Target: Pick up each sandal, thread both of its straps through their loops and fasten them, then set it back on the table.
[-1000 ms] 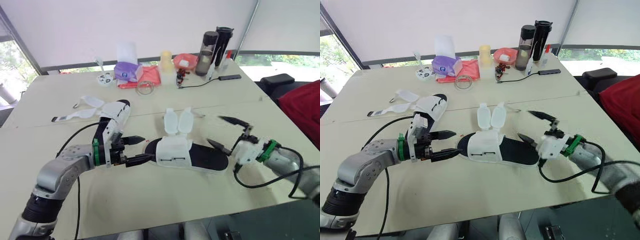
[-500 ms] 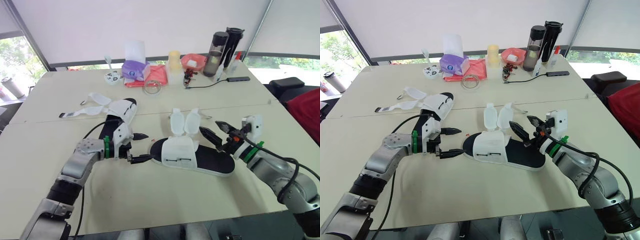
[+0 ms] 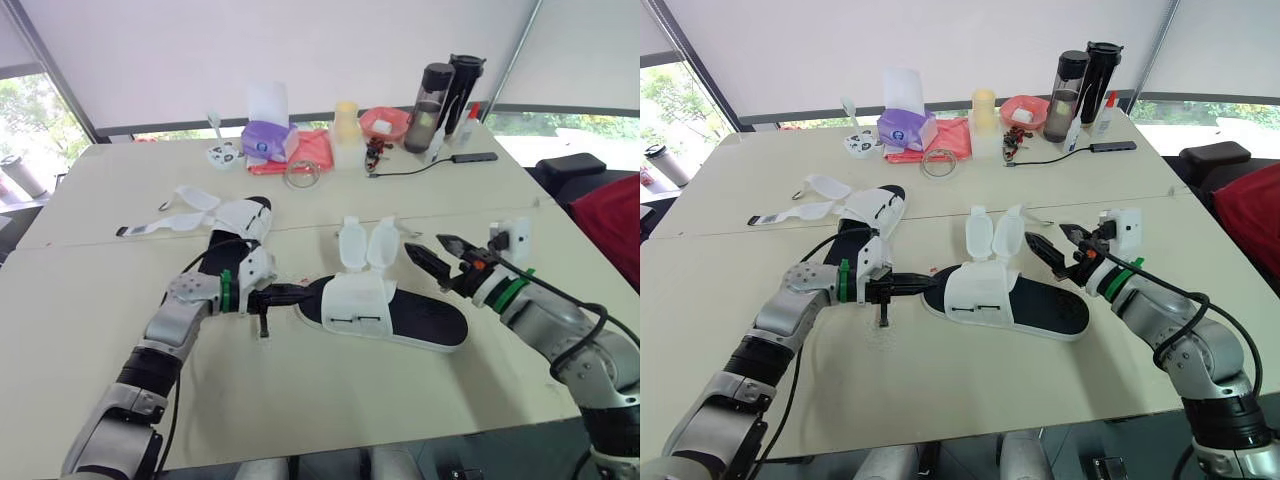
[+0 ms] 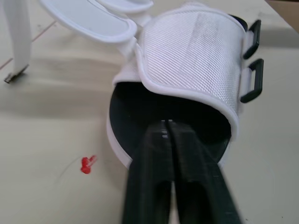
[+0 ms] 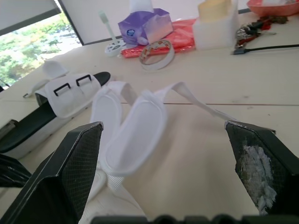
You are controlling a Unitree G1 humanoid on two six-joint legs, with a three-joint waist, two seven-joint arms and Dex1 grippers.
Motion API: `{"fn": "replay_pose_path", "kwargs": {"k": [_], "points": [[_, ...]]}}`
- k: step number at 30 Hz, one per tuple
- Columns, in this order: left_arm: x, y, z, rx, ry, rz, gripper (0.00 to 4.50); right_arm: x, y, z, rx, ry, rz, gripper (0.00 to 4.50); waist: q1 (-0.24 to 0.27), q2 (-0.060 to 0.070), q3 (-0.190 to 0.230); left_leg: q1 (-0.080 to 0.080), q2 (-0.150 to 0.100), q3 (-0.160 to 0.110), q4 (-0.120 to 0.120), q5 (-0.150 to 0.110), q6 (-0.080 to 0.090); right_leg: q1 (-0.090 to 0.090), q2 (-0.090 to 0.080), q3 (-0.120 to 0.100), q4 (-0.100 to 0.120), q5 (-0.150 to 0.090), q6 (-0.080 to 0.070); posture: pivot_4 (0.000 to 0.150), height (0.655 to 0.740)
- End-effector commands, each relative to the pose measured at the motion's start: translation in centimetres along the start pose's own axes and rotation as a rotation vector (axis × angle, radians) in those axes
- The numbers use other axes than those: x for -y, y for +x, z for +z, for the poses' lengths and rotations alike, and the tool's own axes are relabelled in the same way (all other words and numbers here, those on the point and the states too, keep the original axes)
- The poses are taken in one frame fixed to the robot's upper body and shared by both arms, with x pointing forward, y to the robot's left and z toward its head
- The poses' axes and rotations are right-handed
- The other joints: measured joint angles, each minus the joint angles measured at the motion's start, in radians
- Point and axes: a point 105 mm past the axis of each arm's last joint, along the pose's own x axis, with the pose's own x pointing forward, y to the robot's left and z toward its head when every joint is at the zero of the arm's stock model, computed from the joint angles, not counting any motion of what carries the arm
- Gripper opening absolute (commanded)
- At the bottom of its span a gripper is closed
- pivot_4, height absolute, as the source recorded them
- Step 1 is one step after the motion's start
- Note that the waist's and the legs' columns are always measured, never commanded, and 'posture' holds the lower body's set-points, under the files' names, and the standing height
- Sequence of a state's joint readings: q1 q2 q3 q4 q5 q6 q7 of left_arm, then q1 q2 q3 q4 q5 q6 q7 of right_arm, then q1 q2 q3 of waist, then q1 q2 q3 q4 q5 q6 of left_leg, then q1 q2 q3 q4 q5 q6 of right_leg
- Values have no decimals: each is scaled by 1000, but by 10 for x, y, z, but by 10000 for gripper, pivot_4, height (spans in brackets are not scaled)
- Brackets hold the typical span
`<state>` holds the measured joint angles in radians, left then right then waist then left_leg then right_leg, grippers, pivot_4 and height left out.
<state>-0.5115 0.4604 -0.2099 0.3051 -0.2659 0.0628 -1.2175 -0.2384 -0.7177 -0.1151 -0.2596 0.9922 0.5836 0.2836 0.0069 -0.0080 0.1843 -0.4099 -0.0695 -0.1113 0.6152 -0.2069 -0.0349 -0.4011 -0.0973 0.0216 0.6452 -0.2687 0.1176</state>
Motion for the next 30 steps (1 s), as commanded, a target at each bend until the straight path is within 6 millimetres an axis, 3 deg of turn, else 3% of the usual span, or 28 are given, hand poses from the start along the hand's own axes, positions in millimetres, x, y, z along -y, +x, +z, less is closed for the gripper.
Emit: {"fn": "replay_pose_path", "kwargs": {"k": [1, 6, 9, 12, 22, 27, 30], "points": [[5, 8, 7, 2, 29, -60, 434, -4, 1, 15, 33, 38, 40, 45000, 2, 0, 0, 0, 0, 0, 0, 0, 0, 0, 0, 0, 0, 0, 0, 1500, 7400], [30, 23, 5, -3, -3, -202, 434, -3, 12, 17, -12, 136, 67, 45000, 1, 0, 0, 0, 0, 0, 0, 0, 0, 0, 0, 0, 0, 0, 0, 1500, 7400], [32, 28, 6, 2, -7, -202, 434, -1, 17, 9, -100, 224, 87, 45000, 0, 0, 0, 0, 0, 0, 0, 0, 0, 0, 0, 0, 0, 0, 0, 1500, 7400], [37, 30, 7, 12, -26, -223, 434, 1, 26, 15, -113, 331, 116, 45000, 0, 0, 0, 0, 0, 0, 0, 0, 0, 0, 0, 0, 0, 0, 0, 1500, 7400], [29, 31, -2, -35, 1, -161, 434, 7, 57, 15, -222, 577, 114, 45000, -7, 0, 0, 0, 0, 0, 0, 0, 0, 0, 0, 0, 1, 0, 0, 1500, 7400], [37, 29, -22, -142, 63, -182, 434, 9, 75, 18, -230, 691, 94, 45000, -20, 1, 0, 0, -1, 0, -1, 0, 0, -1, 0, 0, 2, 1, 1, 1500, 7400], [38, 30, -23, -142, 111, -184, 434, 13, 83, 19, -222, 735, 71, 45000, -20, 1, 0, 0, -1, 0, -1, 0, 0, 0, 0, 0, 2, 1, 1, 1500, 7400]]}}
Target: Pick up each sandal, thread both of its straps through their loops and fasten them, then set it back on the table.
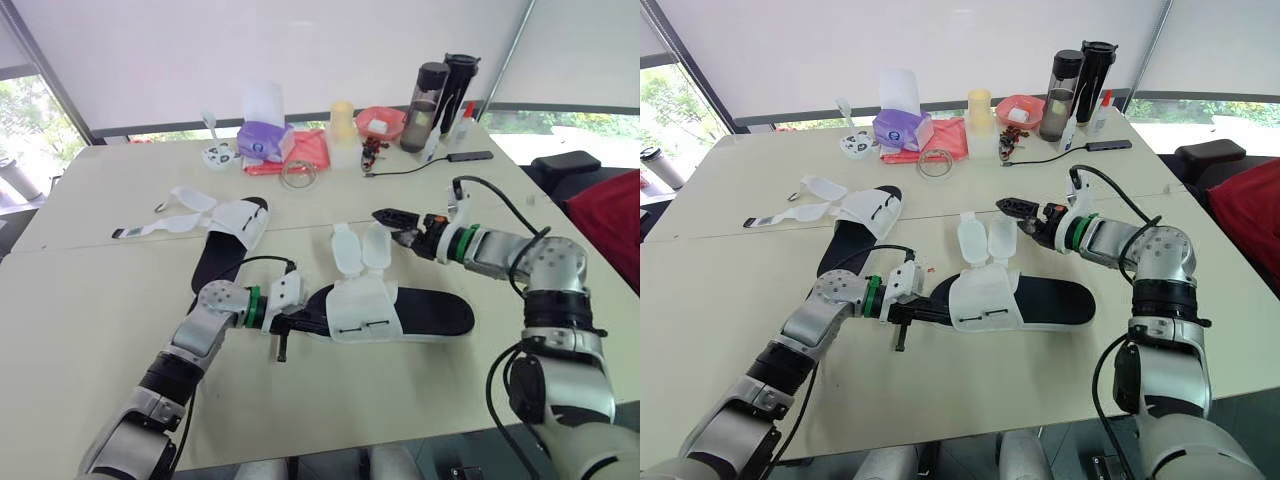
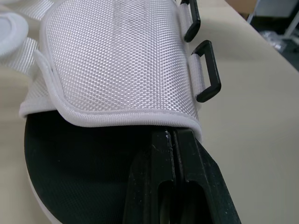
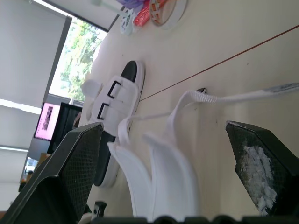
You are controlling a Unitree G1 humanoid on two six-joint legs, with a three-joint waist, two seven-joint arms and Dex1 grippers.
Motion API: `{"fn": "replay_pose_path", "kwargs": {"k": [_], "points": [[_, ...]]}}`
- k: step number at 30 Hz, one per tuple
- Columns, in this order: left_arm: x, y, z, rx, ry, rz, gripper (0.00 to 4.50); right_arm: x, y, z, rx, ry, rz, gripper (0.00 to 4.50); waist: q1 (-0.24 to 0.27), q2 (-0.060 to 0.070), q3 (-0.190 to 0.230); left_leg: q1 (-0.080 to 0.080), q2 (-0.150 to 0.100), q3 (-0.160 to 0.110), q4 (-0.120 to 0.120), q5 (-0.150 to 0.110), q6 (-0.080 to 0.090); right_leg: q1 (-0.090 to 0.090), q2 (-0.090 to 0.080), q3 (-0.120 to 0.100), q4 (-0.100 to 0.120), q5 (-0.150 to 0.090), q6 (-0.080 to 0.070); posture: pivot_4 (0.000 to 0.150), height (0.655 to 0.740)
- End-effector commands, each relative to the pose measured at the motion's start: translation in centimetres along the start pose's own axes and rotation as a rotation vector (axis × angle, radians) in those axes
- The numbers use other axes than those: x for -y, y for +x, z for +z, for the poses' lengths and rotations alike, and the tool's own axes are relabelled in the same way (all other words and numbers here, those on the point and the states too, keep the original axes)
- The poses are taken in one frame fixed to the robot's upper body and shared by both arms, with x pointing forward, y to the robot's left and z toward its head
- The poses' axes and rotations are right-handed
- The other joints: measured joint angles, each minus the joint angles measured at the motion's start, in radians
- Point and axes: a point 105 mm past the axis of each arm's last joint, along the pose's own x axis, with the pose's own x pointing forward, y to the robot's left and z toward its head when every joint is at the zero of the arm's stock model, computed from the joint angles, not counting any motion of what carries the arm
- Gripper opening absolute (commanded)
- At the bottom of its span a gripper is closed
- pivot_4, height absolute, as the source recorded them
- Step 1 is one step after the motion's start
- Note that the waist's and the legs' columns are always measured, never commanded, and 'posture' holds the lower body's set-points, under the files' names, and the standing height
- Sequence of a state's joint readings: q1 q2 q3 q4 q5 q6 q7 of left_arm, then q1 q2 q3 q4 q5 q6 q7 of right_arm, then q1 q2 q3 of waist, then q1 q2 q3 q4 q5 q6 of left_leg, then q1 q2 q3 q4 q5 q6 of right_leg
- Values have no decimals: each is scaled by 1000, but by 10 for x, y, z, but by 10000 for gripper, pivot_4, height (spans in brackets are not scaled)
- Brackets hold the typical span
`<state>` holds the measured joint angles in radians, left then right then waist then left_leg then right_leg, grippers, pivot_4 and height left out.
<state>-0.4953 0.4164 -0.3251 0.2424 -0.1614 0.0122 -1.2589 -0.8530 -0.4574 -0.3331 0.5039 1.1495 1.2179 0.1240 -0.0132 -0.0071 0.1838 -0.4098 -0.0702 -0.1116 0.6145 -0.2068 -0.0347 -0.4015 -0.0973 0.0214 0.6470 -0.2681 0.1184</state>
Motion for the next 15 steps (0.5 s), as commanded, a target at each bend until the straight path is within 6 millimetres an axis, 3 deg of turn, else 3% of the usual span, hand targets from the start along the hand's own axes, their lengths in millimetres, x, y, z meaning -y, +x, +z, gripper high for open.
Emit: {"fn": "replay_pose_path", "kwargs": {"k": [1, 8, 15], "points": [[7, 2, -16, -64, -9, -11, 434, -8, 3, 16, 57, 35, 20, 45000, 0, 0, 0, 0, 0, 0, 0, 0, 0, 0, 0, 0, 0, 0, 0, 1500, 7400], [5, 2, -11, -38, -7, 13, 434, -9, 26, 26, 93, 111, -26, 45000, -3, 0, 0, 0, 0, 0, 0, 0, 0, 0, 0, 0, 1, 1, 2, 1500, 7400], [7, 3, -8, -18, -13, 25, 0, -4, 36, 24, 93, 78, -67, 10501, -3, 0, 0, 0, -1, 0, 0, 0, 0, 0, 0, 0, 1, 1, 3, 1500, 7400]]}}
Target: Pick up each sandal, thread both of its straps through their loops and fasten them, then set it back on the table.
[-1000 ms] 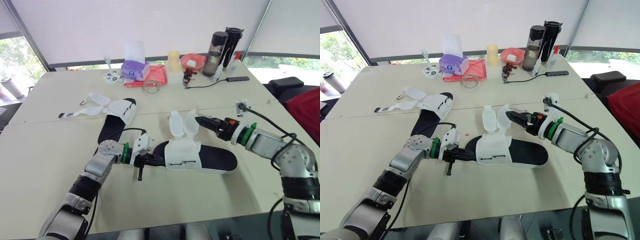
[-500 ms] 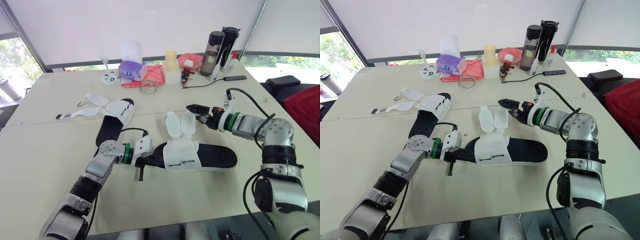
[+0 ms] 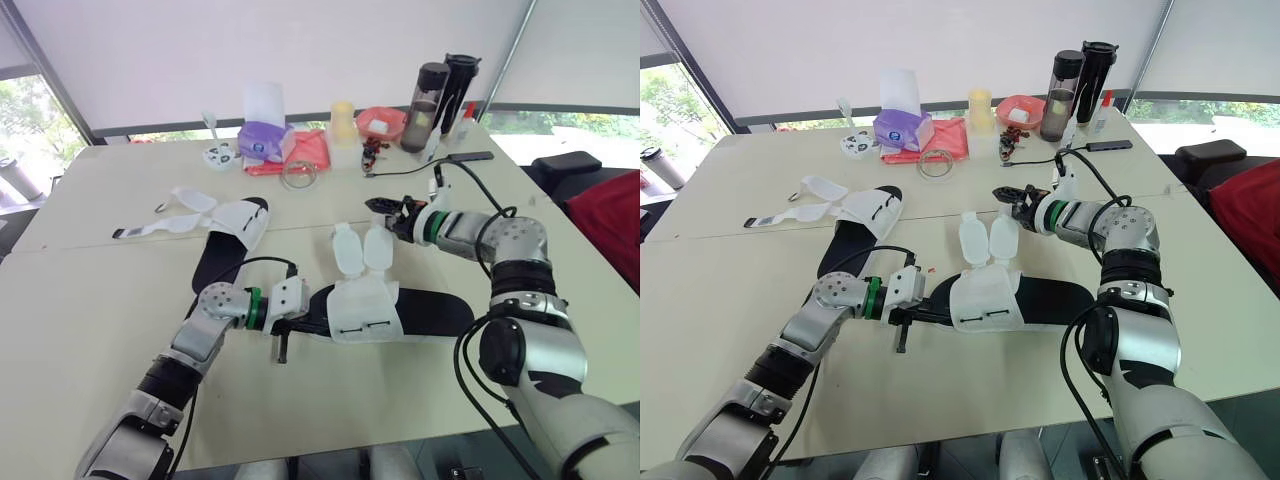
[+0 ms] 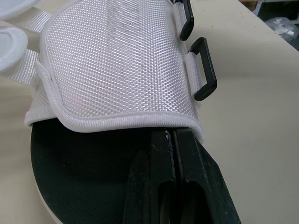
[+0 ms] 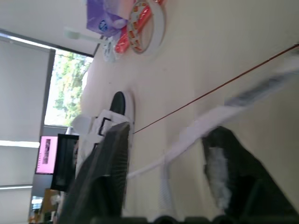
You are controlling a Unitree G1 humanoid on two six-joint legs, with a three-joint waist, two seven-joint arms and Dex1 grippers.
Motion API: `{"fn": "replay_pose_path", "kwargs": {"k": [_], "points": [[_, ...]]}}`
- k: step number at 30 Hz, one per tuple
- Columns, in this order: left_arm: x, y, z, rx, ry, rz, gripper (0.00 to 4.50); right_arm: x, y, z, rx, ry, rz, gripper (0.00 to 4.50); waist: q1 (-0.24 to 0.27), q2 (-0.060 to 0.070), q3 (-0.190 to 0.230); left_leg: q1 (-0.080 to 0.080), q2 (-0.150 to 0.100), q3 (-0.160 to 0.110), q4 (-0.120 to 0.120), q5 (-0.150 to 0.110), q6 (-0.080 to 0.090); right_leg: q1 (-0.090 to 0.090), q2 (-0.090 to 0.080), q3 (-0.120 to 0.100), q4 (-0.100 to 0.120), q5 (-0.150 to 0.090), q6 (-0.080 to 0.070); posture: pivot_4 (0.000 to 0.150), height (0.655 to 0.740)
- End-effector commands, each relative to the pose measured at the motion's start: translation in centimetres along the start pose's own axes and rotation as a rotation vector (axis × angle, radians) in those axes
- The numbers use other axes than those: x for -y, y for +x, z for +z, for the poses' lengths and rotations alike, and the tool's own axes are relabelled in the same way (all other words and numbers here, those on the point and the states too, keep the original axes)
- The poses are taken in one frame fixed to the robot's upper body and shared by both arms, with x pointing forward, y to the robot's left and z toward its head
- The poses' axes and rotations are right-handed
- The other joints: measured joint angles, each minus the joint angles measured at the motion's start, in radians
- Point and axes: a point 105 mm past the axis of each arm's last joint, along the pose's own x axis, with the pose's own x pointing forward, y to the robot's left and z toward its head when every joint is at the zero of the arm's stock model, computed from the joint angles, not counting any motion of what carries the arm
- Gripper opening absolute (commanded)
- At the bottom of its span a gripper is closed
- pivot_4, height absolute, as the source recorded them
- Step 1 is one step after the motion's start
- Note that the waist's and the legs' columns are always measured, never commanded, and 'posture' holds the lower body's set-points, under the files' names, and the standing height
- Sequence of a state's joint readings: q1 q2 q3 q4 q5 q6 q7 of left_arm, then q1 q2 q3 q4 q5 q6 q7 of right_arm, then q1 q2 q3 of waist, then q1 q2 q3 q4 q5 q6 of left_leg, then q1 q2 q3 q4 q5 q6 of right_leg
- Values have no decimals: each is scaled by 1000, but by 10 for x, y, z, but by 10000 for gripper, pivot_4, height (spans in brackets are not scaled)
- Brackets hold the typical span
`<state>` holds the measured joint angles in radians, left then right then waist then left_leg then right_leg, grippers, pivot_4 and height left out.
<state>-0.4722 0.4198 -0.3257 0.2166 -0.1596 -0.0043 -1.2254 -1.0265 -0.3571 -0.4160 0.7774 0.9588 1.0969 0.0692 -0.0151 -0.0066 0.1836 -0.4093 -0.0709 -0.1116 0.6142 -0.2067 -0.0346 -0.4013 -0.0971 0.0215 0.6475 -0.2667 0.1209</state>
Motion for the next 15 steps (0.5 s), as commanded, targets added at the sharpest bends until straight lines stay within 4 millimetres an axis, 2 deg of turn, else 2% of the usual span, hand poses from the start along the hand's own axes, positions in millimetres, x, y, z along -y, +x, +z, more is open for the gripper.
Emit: {"fn": "replay_pose_path", "kwargs": {"k": [1, 2, 6, 9, 11, 13, 15], "points": [[6, 2, -8, -25, -31, -3, 0, -14, 1, 11, 48, -36, 46, 4948, -1, 0, 0, 0, 0, 0, 0, 0, 0, 0, 0, 0, 0, 0, 0, 1500, 7400], [6, 2, -8, -24, -34, -1, 0, -16, 0, 12, 54, -70, 52, 162, -1, 0, 0, 0, 0, 0, 0, 0, 0, 0, 0, 0, 0, 0, 0, 1500, 7400], [7, 2, -8, -24, -40, 0, 0, -31, -5, 15, 93, -249, 135, 162, -2, 0, 0, 0, 0, 0, 0, 0, 0, 0, 0, 0, 0, 0, 0, 1500, 7400], [8, 2, -9, -25, -43, -3, 0, -44, -11, 9, 88, -395, 217, 162, -2, 0, 0, 0, 0, 0, 0, 0, 0, 0, 0, 0, 0, 0, 1, 1500, 7400], [9, 2, -10, -27, -46, -6, 0, -63, -28, -10, 92, -678, 360, 162, 2, 0, 0, 0, 0, 0, 0, 0, 0, 0, 0, 0, 0, 0, 1, 1500, 7400], [10, 2, -10, -27, -48, -4, 0, -71, -45, -36, 69, -927, 474, 162, 1, 0, 0, 0, -1, -1, 0, 0, 0, 0, 0, -1, -1, -1, 3, 1500, 7400], [10, 1, -11, -28, -50, 1, 0, -73, -58, -51, 97, -1134, 528, 162, -2, 0, 0, 0, -1, -2, 0, -1, 1, 1, 0, -1, -1, -1, 4, 1500, 7400]]}}
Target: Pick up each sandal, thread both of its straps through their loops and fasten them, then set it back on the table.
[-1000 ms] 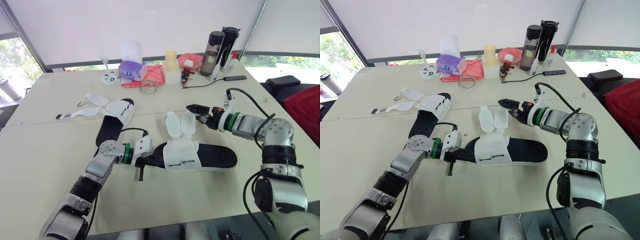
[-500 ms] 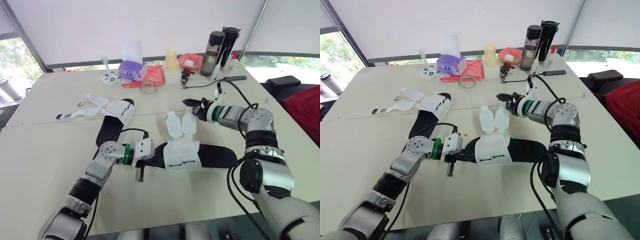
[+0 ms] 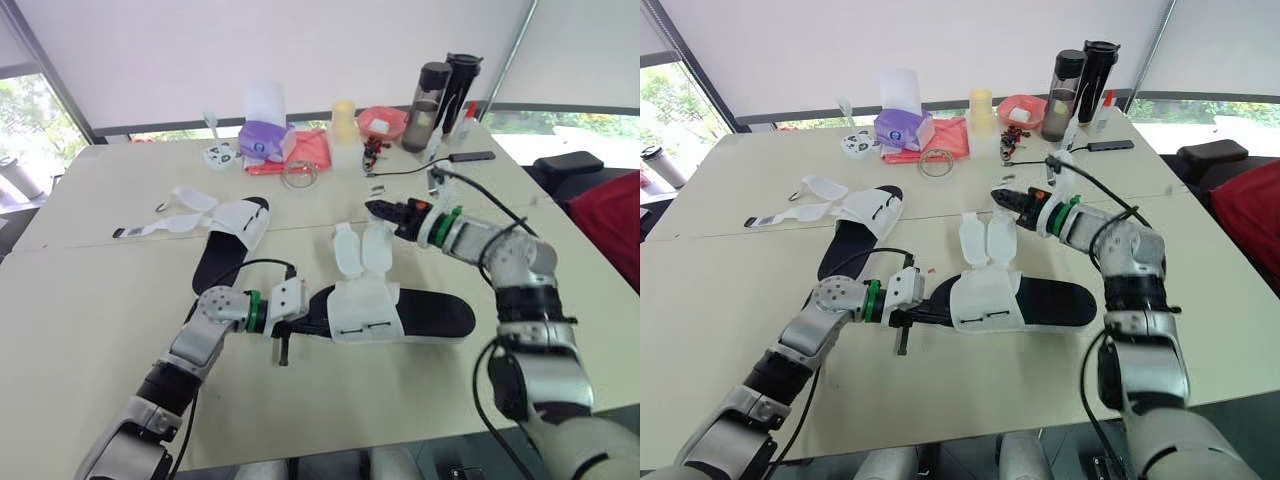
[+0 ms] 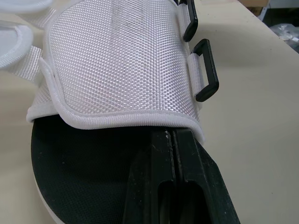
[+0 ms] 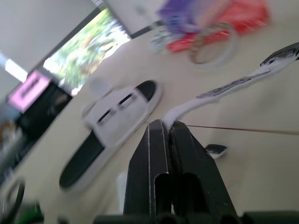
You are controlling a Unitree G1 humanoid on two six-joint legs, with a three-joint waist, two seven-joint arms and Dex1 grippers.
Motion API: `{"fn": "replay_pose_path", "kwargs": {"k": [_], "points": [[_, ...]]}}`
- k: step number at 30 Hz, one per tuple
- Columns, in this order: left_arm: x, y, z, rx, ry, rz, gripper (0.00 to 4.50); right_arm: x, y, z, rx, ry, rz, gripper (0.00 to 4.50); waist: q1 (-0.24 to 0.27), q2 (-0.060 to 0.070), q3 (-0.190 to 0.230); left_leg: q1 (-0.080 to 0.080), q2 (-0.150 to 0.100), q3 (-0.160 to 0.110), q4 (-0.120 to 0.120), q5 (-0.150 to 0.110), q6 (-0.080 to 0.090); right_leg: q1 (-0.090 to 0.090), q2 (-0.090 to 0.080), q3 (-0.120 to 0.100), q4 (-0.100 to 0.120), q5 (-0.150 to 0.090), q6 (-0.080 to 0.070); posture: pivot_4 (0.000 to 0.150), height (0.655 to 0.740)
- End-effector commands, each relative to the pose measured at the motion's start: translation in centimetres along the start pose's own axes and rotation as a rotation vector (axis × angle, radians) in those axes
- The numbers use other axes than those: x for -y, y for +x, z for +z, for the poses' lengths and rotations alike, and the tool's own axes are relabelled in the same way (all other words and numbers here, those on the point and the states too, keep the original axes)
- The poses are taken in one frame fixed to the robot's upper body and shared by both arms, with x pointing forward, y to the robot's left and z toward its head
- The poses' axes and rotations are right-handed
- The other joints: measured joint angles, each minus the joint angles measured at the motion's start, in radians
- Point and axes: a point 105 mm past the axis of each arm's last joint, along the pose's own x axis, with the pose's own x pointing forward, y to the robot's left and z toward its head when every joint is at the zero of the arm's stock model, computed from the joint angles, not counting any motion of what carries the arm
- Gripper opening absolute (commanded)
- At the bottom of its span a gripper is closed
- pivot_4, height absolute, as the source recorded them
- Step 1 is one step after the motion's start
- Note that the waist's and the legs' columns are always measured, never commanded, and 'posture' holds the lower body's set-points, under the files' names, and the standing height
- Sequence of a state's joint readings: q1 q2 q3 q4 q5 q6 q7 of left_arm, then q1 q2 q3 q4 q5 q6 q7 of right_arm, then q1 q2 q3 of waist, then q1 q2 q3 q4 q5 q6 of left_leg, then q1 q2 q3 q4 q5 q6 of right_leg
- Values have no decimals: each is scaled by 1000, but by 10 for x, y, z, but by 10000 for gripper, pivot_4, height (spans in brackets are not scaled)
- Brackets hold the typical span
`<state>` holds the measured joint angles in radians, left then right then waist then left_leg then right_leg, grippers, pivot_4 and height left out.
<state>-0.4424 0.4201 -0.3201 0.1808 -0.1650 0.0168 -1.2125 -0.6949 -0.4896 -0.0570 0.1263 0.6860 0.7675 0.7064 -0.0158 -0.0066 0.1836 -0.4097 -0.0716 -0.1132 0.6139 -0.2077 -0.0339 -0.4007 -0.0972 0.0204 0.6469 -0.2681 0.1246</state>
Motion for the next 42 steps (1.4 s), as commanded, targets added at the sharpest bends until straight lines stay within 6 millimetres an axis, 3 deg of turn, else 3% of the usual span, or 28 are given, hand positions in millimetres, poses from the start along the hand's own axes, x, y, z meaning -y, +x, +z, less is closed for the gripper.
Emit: {"fn": "replay_pose_path", "kwargs": {"k": [1, 5, 8, 11, 17, 20, 25, 27, 32, 34, 36, 39, 42], "points": [[5, 0, -11, -39, -33, -6, 0, -44, -9, 11, 75, -435, 165, 162, -2, 0, 0, 0, 0, 0, 0, 0, 0, 0, 0, 0, 0, 0, 0, 1500, 7400], [4, -2, -12, -42, -38, 6, 0, -63, -19, -3, 93, -796, 231, 162, -2, 0, 0, 2, 0, 1, 1, 0, 0, 1, 0, 0, 0, 0, 0, 1500, 7400], [4, -3, -13, -43, -44, 10, 0, -81, -32, -33, 55, -1296, 387, 162, -1, 0, 0, 2, 0, 1, 1, 0, -1, 2, 0, 0, -1, 0, 0, 1500, 7400], [3, -1, -14, -40, -50, 8, 0, -82, -50, -50, 151, -1758, 494, 162, -1, -1, 0, 2, 0, 1, 1, 0, -1, 3, 0, 0, -2, 0, 0, 1500, 7400], [1, 0, -13, -36, -56, 7, 0, -80, -68, -66, 262, -1815, 529, 162, 1, -1, 0, 4, 0, 1, 0, 1, -1, 4, 0, 1, -1, 0, 0, 1500, 7400], [1, 0, -13, -35, -60, 8, 0, -75, -72, -71, 209, -1801, 524, 9135, 3, -1, 0, 4, 0, 0, 1, 1, -1, 4, 0, 1, -1, 0, -1, 1500, 7400], [2, -2, -14, -37, -67, 8, 0, -49, -76, -42, 112, -1608, 200, 34504, 4, -1, 0, 4, 0, -1, 1, 1, -1, 5, 0, 2, -1, -2, -4, 1500, 7400], [2, -2, -14, -35, -69, 9, 0, -42, -84, -30, 91, -1376, 53, 44443, 5, 0, 0, 4, 0, -1, 1, 1, -1, 5, 0, 2, -1, -2, -4, 1500, 7400], [3, -4, -12, -22, -76, 7, 0, -41, -107, -21, 13, -866, -102, 44443, 6, 0, 0, 3, 0, -2, 1, 0, -1, 5, -1, 2, -1, -2, -5, 1500, 7400], [5, -4, -8, -10, -69, -1, 0, -52, -121, -30, -27, -420, -81, 44443, 7, 0, 0, 3, 0, -2, 1, 0, -1, 5, -2, 2, -2, -3, -5, 1500, 7400], [8, -4, -5, -2, -66, -5, 0, -76, -130, -48, -112, -99, 4, 44443, 8, -1, 0, 2, 1, -3, 1, 0, 0, 4, -4, 2, -2, -3, -5, 1500, 7400], [13, -4, -3, 7, -75, -7, 0, -99, -137, -66, -217, 110, 76, 44443, 3, -1, 0, 1, 1, -2, 0, -1, 1, 4, -4, 2, -5, -4, -7, 1500, 7400], [20, -3, -2, 13, -90, -3, 0, -113, -142, -86, -319, 178, 118, 44443, 6, -1, 0, 1, 1, 0, 0, -1, 1, 5, -5, 1, -8, -4, -7, 1500, 7400]]}}
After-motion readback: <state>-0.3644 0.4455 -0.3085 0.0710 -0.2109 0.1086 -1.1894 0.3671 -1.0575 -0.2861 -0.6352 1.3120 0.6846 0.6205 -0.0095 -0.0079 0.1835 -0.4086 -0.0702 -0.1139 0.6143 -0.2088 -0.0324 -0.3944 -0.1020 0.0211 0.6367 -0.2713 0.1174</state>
